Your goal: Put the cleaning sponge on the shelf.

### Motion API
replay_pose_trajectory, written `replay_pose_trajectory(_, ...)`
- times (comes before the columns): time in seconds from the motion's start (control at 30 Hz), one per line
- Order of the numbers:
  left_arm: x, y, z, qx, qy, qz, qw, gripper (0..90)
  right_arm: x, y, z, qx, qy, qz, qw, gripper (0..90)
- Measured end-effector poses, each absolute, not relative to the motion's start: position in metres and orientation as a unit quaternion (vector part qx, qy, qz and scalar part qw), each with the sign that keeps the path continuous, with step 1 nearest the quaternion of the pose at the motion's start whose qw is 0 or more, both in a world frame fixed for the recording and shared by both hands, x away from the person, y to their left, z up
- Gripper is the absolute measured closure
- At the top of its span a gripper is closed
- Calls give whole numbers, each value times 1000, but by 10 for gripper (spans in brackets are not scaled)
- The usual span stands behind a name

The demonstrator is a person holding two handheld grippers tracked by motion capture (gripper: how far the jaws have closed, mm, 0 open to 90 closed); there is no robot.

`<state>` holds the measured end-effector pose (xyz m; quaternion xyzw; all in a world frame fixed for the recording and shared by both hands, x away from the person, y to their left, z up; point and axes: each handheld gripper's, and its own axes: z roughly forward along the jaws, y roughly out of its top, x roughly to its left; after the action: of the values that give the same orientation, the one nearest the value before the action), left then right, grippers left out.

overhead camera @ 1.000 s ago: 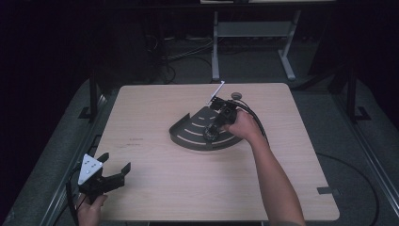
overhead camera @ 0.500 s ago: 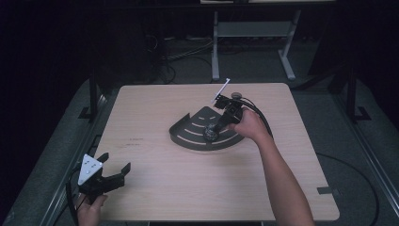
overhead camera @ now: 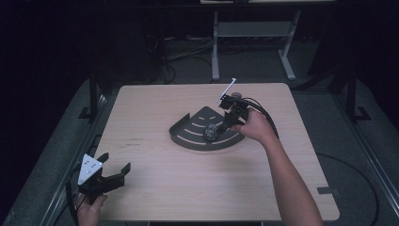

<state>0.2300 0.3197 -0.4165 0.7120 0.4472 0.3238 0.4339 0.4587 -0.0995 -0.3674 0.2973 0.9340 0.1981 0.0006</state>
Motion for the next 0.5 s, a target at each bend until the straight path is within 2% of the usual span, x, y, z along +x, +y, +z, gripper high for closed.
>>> replay_pose_trajectory(0.5, 230, 318, -417, 714, 447, 322, 433, 132, 444, -125, -373, 312, 927, 206, 0, 204)
